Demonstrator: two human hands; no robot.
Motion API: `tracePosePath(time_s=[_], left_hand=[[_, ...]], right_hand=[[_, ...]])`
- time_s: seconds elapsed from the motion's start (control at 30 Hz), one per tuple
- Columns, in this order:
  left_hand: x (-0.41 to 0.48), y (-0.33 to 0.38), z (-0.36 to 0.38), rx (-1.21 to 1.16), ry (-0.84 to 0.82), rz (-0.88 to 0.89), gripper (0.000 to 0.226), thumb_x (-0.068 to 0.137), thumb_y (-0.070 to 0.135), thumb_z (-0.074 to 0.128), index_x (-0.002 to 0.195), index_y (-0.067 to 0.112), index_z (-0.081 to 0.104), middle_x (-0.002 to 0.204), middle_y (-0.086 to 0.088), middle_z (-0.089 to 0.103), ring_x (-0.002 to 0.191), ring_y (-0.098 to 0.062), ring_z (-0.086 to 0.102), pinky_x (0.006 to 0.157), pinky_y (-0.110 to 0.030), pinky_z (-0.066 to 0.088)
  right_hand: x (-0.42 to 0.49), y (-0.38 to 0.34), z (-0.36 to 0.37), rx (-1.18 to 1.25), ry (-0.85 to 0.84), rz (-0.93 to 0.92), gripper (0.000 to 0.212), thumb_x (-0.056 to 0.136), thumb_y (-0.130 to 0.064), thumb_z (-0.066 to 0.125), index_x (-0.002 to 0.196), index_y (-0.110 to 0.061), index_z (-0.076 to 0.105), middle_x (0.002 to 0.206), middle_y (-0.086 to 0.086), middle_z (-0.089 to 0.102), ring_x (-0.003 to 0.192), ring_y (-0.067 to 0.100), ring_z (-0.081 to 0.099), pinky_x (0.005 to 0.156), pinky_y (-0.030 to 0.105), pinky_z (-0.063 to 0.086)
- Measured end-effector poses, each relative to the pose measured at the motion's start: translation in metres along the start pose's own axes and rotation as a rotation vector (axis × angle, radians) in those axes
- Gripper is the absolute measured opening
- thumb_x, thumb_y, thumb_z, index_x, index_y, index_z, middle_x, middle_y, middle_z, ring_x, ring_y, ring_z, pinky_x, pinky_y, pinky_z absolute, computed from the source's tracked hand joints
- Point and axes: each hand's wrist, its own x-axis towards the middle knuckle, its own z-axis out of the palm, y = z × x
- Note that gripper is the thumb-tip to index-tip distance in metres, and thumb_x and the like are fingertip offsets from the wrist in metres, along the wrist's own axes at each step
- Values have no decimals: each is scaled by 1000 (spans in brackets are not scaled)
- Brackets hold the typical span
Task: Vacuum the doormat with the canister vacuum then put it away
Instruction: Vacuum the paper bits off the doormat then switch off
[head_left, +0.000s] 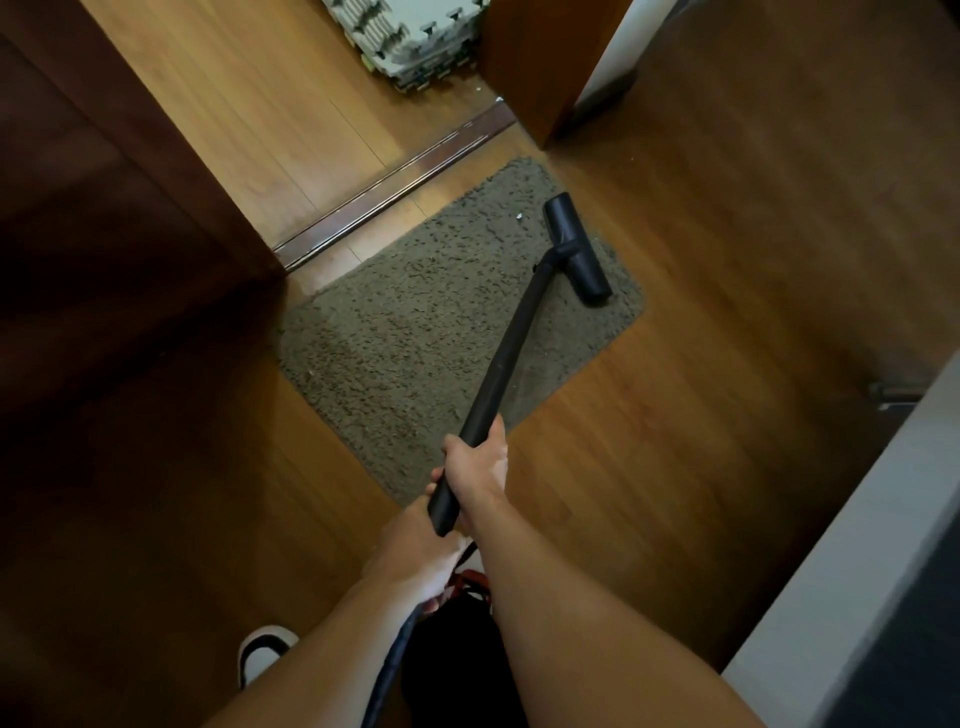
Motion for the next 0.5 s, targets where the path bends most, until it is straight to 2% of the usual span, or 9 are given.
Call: tracePosePath(time_s=[0.07, 0.13, 0.23, 0.33, 0.4, 0.5], left_hand=[[-10, -15, -8, 14, 4, -6, 11, 94, 25, 58, 91, 34, 51, 66, -5, 63, 42, -19, 55, 46, -29, 51], [-20, -33, -16, 20, 10, -23, 8, 94, 24, 59, 97, 29, 53, 65, -6, 63, 40, -18, 56, 44, -29, 52], [-40, -63, -29, 27, 10, -54, 18, 95, 23, 59, 112, 23, 52, 71, -8, 65, 41, -15, 57, 41, -24, 48], [-62, -93, -47, 48, 11, -35, 16, 96, 22, 57, 111, 21, 56, 76, -4, 66, 53, -14, 61, 44, -24, 46], [-70, -112, -59, 47, 3, -41, 20, 96, 22, 57, 115, 22, 58, 77, -1, 66, 60, -14, 63, 50, -24, 47], [-73, -135, -75, 35, -11, -89, 39, 95, 27, 57, 134, 24, 51, 83, 2, 69, 64, -13, 67, 50, -23, 48]], right_hand=[[-13, 11, 11, -25, -7, -7, 72, 98, -10, 57, 154, -38, 22, 100, 13, 62, 47, 15, 59, 51, 36, 57], [-27, 24, 24, -53, -17, -17, 72, 98, -11, 57, 155, -38, 21, 108, 14, 63, 45, 14, 60, 54, 40, 61], [-50, 45, 44, -51, -36, 9, 75, 98, -10, 57, 156, -39, 19, 111, 17, 63, 43, 13, 58, 49, 31, 55], [-77, 66, 67, -57, -61, 33, 80, 98, -10, 57, 159, -39, 14, 115, 18, 64, 40, 10, 57, 46, 26, 51], [-91, 79, 81, -66, -73, 37, 82, 99, -10, 57, 160, -38, 11, 114, 16, 63, 40, 9, 57, 45, 25, 51], [-105, 89, 100, -66, -78, 35, 83, 98, -9, 56, 160, -39, 10, 105, 12, 64, 41, 10, 57, 45, 26, 51]])
